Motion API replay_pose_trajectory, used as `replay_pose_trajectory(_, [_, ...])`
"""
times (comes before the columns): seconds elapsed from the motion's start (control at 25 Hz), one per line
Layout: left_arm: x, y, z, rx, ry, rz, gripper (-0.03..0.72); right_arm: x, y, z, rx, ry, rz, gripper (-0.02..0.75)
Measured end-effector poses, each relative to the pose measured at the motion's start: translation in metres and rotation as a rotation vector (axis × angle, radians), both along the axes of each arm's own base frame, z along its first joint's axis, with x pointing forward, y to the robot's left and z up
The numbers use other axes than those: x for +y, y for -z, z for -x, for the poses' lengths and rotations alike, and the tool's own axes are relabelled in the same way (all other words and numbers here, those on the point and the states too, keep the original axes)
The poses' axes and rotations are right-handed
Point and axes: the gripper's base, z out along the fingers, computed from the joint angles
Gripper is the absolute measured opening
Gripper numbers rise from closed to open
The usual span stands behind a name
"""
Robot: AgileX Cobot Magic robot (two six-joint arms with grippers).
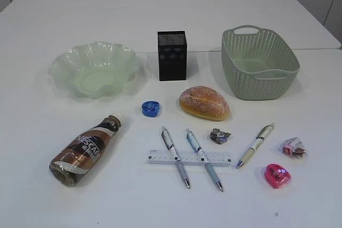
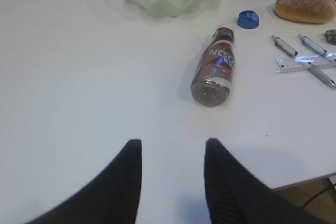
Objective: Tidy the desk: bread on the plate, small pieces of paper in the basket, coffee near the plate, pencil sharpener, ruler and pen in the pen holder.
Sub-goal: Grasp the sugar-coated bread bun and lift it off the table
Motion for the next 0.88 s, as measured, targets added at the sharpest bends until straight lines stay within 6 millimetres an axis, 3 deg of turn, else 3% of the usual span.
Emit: replay_pose_trajectory(0.88, [0.0, 0.0, 0.0, 0.0, 0.0, 0.0, 0.275, 0.0002, 0.0, 0.0, 0.0, -0.001, -0.002, 0.271])
